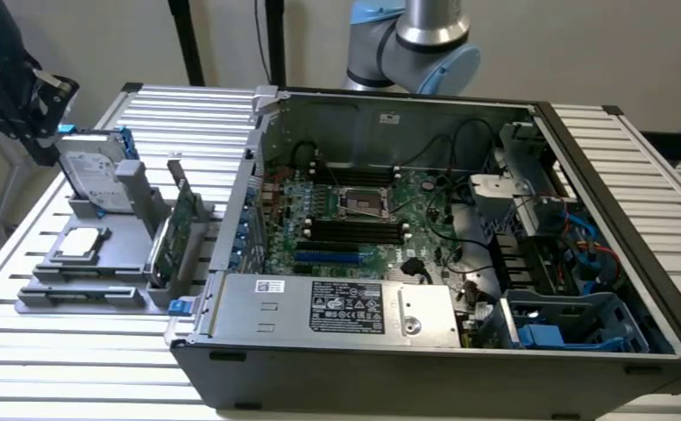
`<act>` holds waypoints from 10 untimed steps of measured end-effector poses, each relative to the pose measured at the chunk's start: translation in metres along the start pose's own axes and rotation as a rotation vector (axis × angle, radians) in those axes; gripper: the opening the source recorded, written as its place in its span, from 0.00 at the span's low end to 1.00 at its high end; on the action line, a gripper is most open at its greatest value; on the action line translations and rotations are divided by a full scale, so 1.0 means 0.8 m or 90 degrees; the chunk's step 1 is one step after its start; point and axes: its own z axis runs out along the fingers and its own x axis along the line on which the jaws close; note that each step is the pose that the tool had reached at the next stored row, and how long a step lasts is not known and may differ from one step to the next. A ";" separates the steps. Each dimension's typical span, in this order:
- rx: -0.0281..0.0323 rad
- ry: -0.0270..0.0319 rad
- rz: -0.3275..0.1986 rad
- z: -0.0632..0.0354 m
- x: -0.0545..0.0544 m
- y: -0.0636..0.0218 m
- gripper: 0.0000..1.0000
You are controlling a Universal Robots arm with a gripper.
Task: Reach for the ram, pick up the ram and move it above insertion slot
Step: 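Reach for the ram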
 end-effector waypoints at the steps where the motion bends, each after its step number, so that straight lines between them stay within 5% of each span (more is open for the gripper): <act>1: 0.0002 0.0000 0.000 0.000 0.003 -0.001 0.11; 10: 0.0012 -0.0001 -0.002 0.000 0.026 -0.013 0.11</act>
